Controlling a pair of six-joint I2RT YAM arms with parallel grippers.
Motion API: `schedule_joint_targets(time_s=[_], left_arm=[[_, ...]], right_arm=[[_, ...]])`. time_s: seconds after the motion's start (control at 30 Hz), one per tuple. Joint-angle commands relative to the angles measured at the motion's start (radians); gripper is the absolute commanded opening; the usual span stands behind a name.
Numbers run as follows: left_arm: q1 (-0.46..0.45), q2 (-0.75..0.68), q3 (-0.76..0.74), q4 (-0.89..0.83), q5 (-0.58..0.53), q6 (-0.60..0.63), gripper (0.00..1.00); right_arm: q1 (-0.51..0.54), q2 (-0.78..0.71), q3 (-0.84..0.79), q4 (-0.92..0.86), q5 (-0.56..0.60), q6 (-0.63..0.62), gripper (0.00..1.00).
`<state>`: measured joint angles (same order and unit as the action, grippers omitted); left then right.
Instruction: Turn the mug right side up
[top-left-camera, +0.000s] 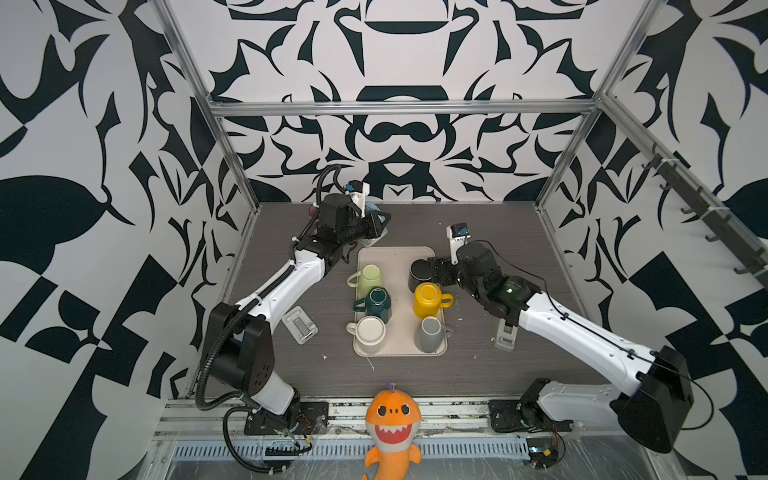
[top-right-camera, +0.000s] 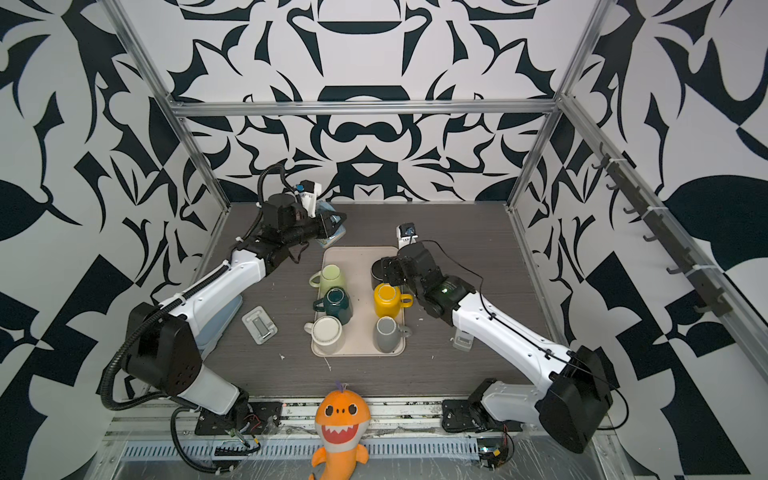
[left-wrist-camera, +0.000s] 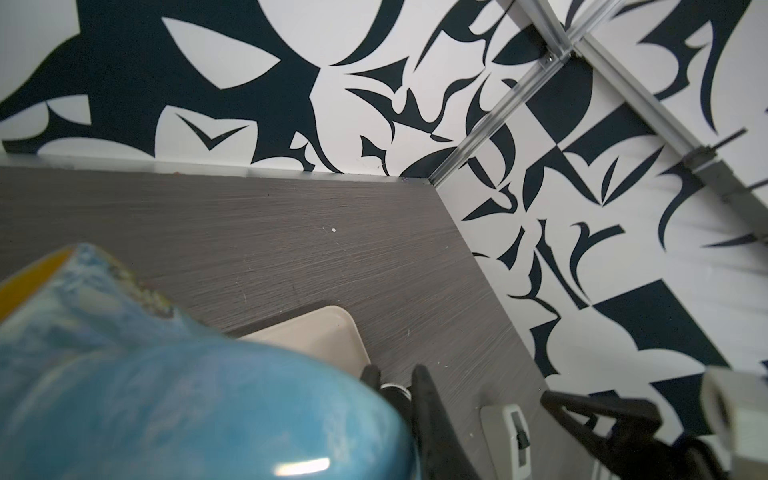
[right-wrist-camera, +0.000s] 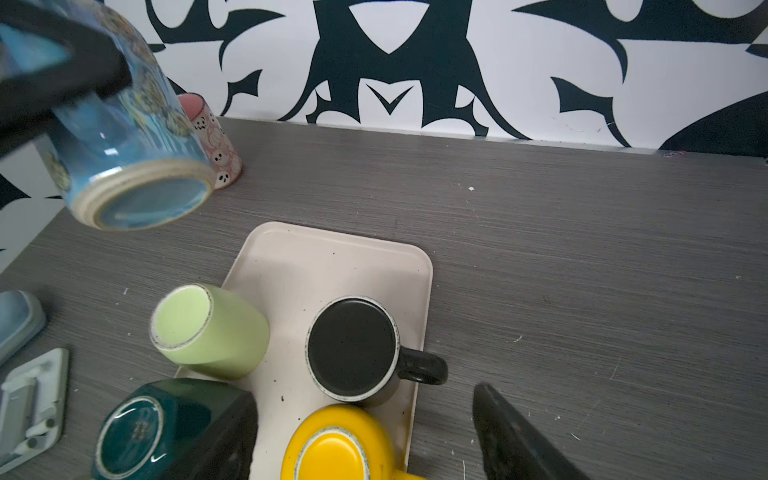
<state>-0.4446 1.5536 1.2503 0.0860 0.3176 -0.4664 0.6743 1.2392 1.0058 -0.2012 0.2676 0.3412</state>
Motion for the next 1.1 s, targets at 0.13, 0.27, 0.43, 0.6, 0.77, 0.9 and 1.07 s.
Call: schedule_joint_targets(time_s=[0.13, 0.27, 0.43, 0.6, 0.77, 0.9, 1.07], left_arm=[[-0.081, -0.126, -0.063, 0.127, -0.131, 0.393, 0.0], [-0.123, -0.152, -0.103, 0.156, -0.165, 0.542, 0.0], [-0.176, -0.178, -0.147, 0.193, -0.22, 0.722, 0.0], [-0.212, -0.198, -0.208, 0.256, -0.274, 0.86, 0.0], [-0.246, -0.2, -0.246, 0.282, -0.347, 1.003, 0.0], [-0.265, -0.186, -0.26, 0.307, -0.412, 1.113, 0.0], [-0.281, -0.162, -0.275, 0.354, -0.472, 1.219, 0.0]], right_arm=[[-0.066, 0.03, 0.2, -0.111, -0.219, -0.021, 0.82], [-0.089, 0.076, 0.319, -0.197, -0.318, -0.051, 0.82], [-0.133, 0.123, 0.42, -0.253, -0.46, -0.049, 0.83], [-0.168, 0.16, 0.501, -0.292, -0.558, -0.053, 0.84], [-0.199, 0.198, 0.592, -0.349, -0.64, -0.067, 0.85], [-0.206, 0.242, 0.676, -0.415, -0.688, -0.094, 0.85], [-0.211, 0.308, 0.774, -0.483, -0.751, -0.108, 0.84]])
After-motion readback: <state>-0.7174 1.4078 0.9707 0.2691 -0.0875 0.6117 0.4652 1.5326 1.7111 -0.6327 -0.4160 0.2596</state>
